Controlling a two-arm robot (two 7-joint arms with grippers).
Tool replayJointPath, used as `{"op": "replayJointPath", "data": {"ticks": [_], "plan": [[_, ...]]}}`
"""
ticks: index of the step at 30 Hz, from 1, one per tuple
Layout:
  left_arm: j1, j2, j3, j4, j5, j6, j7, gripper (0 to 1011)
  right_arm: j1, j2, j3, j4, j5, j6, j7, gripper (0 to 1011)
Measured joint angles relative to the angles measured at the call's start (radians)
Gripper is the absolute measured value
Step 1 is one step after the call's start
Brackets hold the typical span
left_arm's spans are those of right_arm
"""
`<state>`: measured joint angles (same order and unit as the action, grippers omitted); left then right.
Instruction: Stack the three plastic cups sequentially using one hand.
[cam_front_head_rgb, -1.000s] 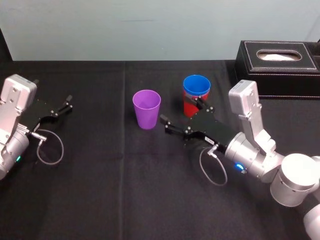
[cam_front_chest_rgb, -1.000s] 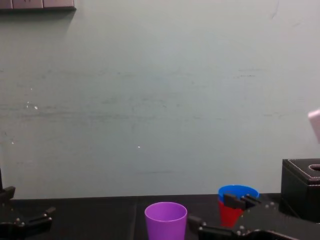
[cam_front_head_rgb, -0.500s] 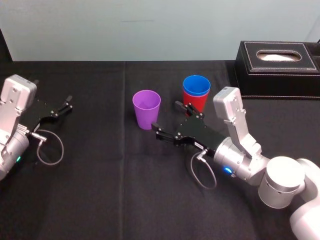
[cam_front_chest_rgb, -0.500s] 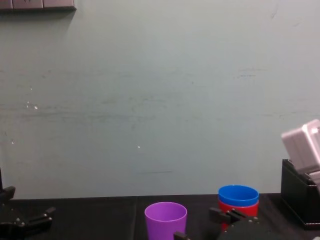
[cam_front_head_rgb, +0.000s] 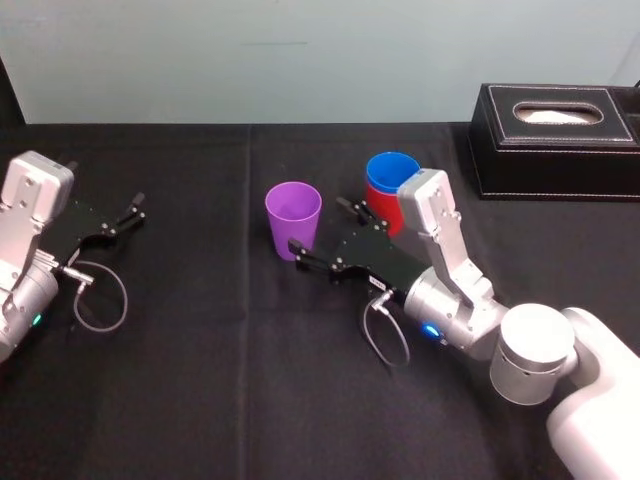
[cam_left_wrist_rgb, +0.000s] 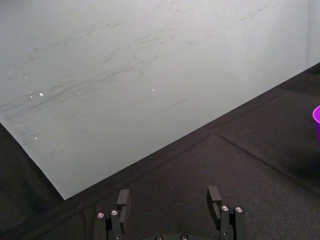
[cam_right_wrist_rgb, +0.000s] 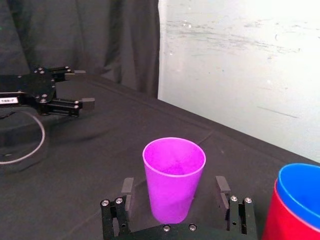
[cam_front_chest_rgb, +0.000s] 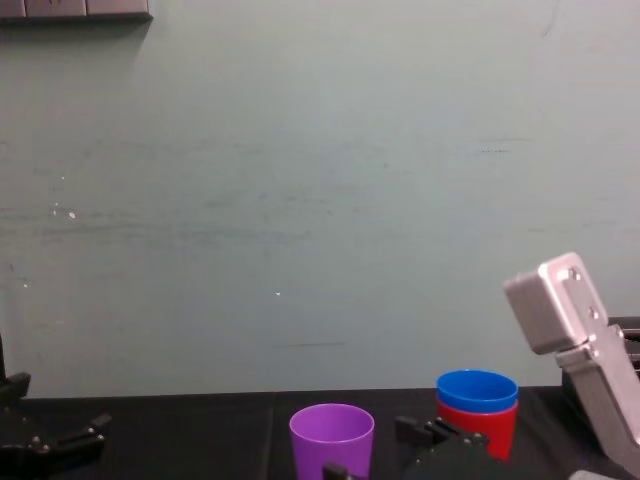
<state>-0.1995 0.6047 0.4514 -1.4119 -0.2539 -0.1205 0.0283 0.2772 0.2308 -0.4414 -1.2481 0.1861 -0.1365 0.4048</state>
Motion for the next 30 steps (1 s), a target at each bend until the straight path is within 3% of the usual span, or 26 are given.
{"op": "replayJointPath", "data": {"ticks": [15, 30], "plan": [[0.000, 0.000, 0.000, 0.000, 0.000, 0.000, 0.000, 1005, 0.051, -0.056, -0.004, 0.082, -0.013, -0.003, -0.002, 1003], [0.000, 0.000, 0.000, 0.000, 0.000, 0.000, 0.000, 1005, 0.079, -0.088, -0.001, 0.134, -0.024, -0.021, -0.012, 1002]]}}
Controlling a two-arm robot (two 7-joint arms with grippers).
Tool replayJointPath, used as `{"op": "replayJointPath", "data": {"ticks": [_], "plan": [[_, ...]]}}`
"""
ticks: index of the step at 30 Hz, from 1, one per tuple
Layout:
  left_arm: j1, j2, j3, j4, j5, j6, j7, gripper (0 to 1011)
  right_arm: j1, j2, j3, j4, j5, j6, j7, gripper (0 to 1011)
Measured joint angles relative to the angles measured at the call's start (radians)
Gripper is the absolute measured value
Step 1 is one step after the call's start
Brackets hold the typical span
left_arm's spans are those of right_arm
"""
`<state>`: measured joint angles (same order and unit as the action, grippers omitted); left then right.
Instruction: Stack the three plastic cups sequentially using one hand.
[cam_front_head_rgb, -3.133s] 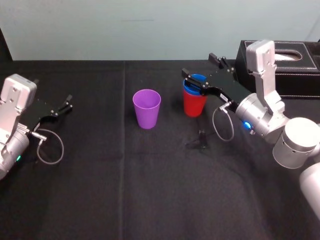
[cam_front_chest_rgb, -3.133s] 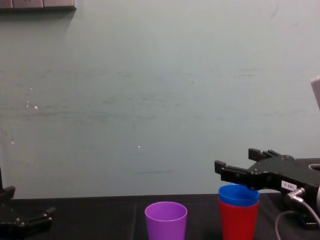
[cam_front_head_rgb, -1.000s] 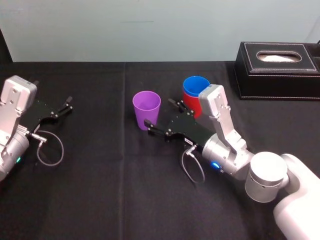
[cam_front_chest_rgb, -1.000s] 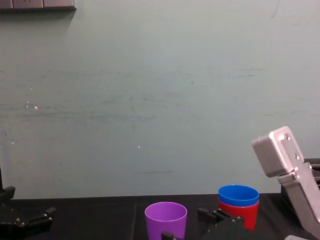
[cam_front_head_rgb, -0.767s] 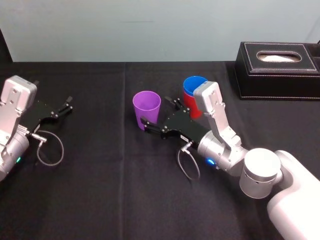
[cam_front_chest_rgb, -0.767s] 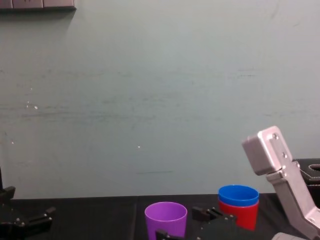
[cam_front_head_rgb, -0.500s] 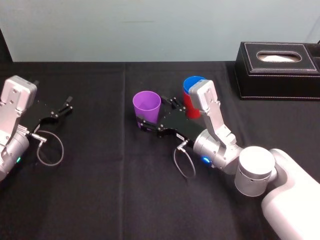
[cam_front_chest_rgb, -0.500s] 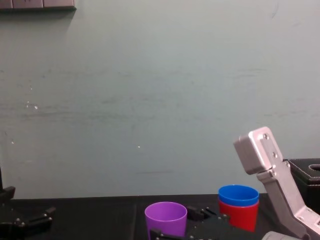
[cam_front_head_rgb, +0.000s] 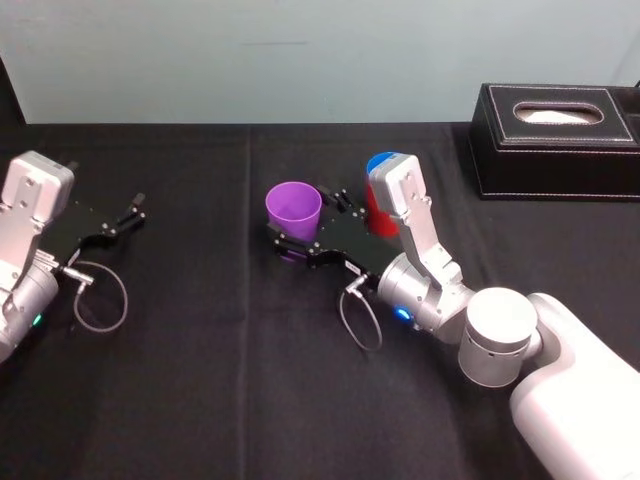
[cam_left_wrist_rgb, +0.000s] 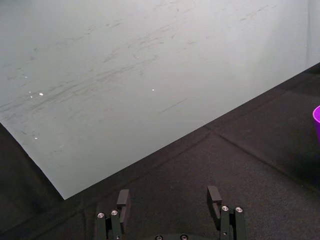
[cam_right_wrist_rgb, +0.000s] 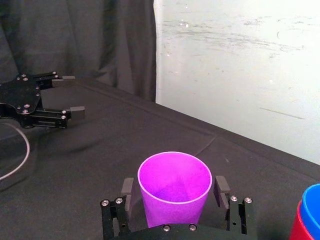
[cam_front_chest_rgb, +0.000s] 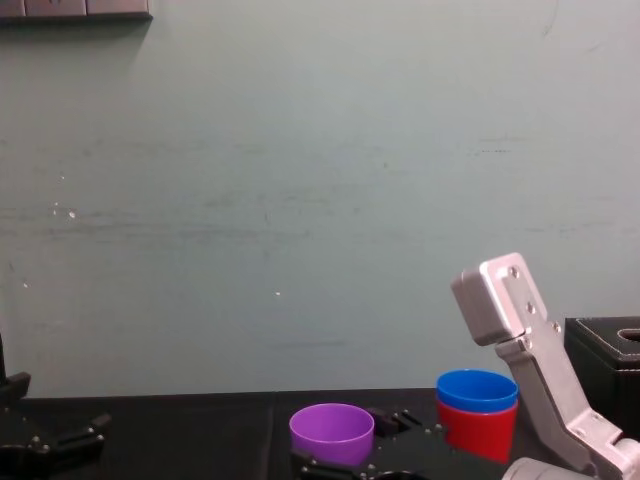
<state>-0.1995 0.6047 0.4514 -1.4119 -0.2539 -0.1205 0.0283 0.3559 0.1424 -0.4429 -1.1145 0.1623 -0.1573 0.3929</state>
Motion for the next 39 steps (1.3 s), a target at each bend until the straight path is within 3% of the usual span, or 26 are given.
{"op": "replayJointPath", "data": {"ticks": [39], "plan": [[0.000, 0.000, 0.000, 0.000, 0.000, 0.000, 0.000, 1005, 0.020, -0.019, 0.004, 0.035, 0.010, -0.013, 0.020, 1003]]}}
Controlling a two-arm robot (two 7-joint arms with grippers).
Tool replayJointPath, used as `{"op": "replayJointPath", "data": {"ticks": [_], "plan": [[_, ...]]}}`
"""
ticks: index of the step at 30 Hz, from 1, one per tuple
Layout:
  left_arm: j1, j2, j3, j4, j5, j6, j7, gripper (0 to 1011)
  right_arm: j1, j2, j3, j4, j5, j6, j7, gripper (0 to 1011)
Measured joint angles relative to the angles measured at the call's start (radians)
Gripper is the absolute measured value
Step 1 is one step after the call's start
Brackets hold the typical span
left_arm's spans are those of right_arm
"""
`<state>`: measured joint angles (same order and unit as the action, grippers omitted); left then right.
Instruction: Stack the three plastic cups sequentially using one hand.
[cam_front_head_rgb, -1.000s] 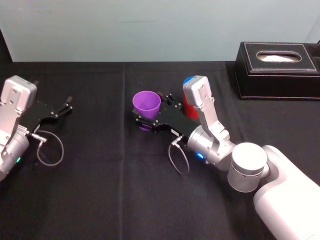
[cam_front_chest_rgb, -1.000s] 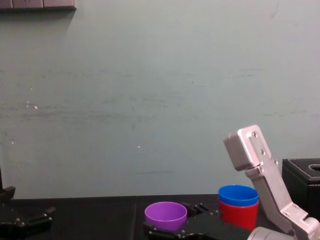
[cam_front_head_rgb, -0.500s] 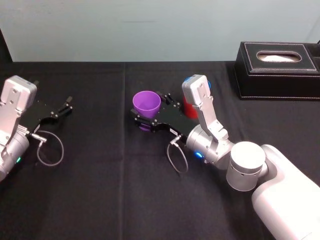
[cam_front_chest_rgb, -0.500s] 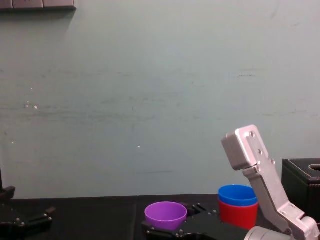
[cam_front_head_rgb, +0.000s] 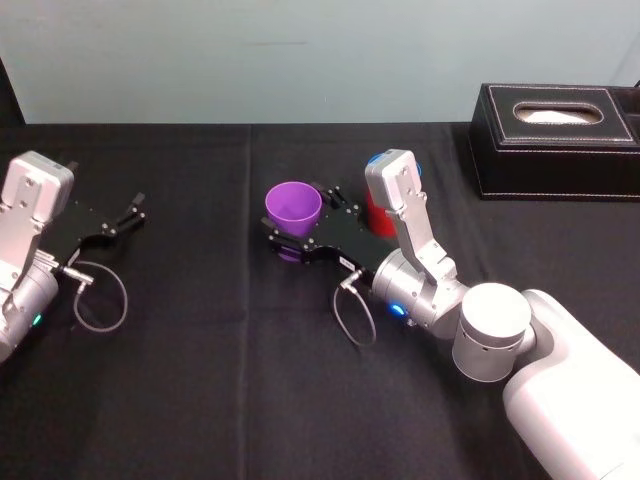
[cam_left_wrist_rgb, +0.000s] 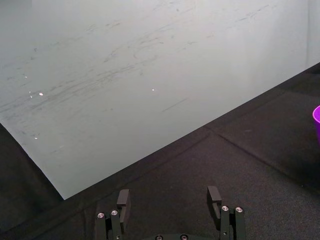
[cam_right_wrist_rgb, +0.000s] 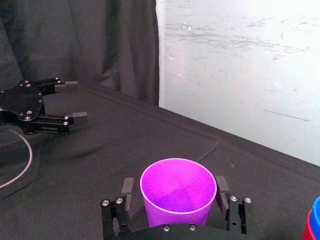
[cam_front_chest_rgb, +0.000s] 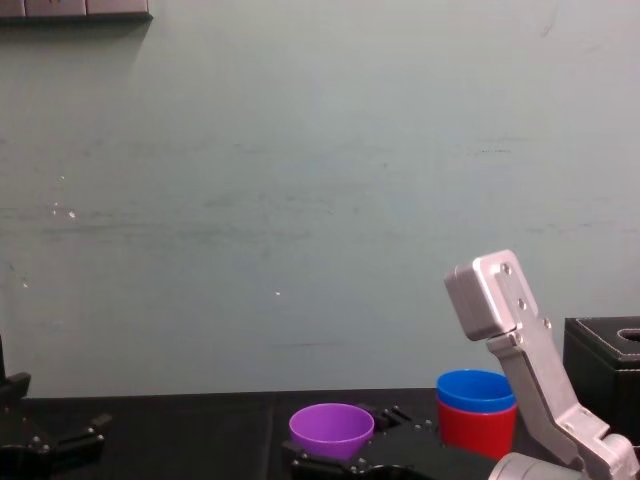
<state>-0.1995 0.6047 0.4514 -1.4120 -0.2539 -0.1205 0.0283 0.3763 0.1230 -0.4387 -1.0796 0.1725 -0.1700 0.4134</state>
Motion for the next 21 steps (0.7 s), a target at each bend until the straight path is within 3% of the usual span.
{"op": "replayJointPath", "data": {"ticks": [6, 11, 21], "plan": [[0.000, 0.000, 0.000, 0.000, 0.000, 0.000, 0.000, 1005, 0.000, 0.000, 0.000, -0.001, 0.000, 0.001, -0.001, 928], [0.000, 0.000, 0.000, 0.000, 0.000, 0.000, 0.000, 1005, -0.001, 0.001, 0.000, -0.002, 0.000, 0.002, -0.002, 800], [0.000, 0.000, 0.000, 0.000, 0.000, 0.000, 0.000, 1005, -0.011, 0.013, -0.001, -0.032, -0.011, 0.003, -0.010, 741]]}}
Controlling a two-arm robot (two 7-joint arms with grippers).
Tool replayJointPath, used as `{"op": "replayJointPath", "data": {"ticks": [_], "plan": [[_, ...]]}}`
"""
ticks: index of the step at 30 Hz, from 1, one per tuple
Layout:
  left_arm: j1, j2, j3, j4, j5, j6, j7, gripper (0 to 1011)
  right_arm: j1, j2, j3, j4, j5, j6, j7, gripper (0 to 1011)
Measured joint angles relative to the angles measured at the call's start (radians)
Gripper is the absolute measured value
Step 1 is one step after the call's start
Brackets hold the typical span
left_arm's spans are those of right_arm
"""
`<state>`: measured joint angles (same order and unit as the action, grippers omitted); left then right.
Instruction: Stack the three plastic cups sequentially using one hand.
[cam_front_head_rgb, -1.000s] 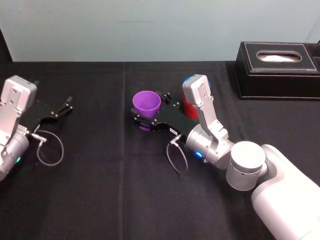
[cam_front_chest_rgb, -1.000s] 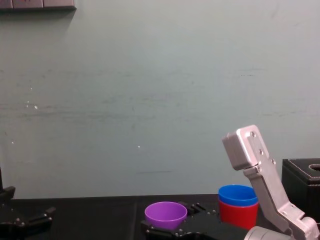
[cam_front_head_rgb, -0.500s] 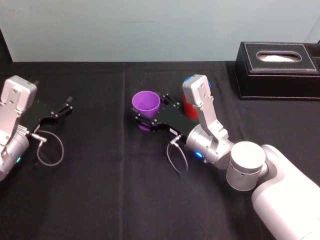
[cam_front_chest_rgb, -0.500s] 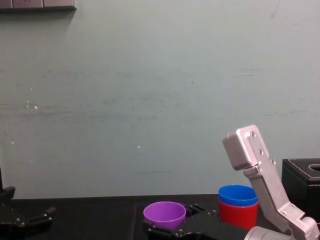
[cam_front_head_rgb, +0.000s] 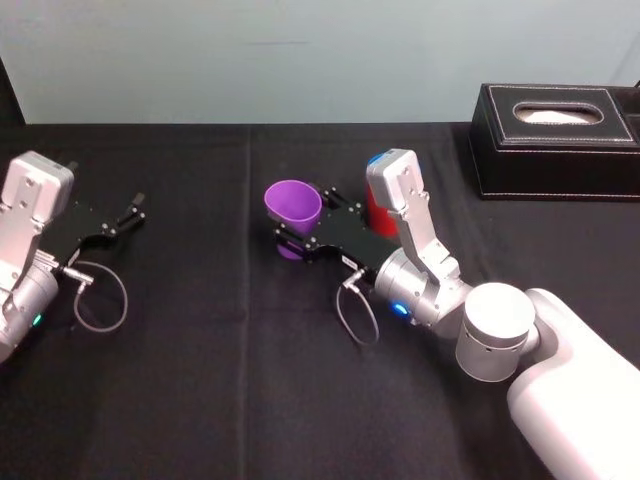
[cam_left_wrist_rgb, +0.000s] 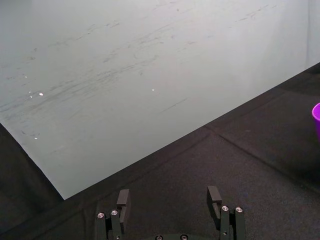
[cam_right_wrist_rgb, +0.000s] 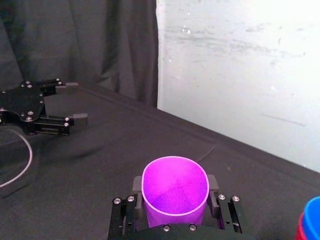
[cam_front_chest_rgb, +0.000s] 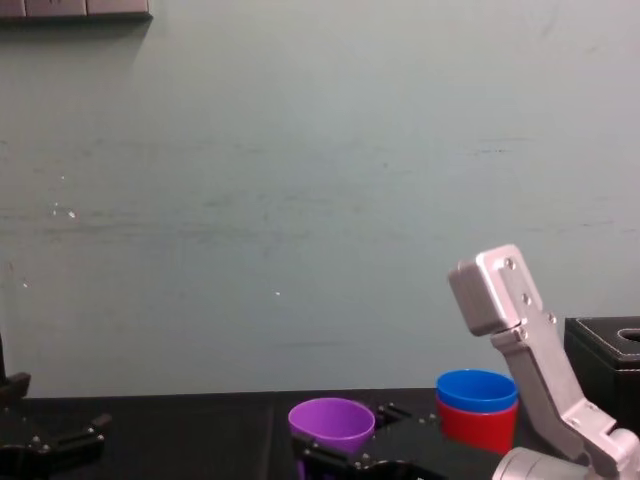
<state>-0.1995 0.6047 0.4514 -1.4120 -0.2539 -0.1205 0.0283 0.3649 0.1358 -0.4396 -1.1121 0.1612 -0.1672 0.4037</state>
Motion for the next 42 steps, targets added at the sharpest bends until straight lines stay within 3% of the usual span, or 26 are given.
{"op": "replayJointPath", "data": {"ticks": [10, 15, 21, 29, 42], "plan": [[0.000, 0.000, 0.000, 0.000, 0.000, 0.000, 0.000, 1005, -0.027, 0.029, 0.008, -0.111, -0.003, 0.039, -0.011, 720], [0.000, 0.000, 0.000, 0.000, 0.000, 0.000, 0.000, 1005, -0.039, 0.049, 0.009, -0.183, -0.001, 0.093, -0.011, 722], [0.000, 0.000, 0.000, 0.000, 0.000, 0.000, 0.000, 1005, -0.056, 0.083, 0.024, -0.308, 0.032, 0.195, -0.010, 722], [0.000, 0.000, 0.000, 0.000, 0.000, 0.000, 0.000, 1005, -0.066, 0.125, 0.049, -0.416, 0.083, 0.286, -0.016, 722], [0.000, 0.000, 0.000, 0.000, 0.000, 0.000, 0.000, 1005, -0.068, 0.186, 0.087, -0.471, 0.132, 0.325, -0.032, 721]]}}
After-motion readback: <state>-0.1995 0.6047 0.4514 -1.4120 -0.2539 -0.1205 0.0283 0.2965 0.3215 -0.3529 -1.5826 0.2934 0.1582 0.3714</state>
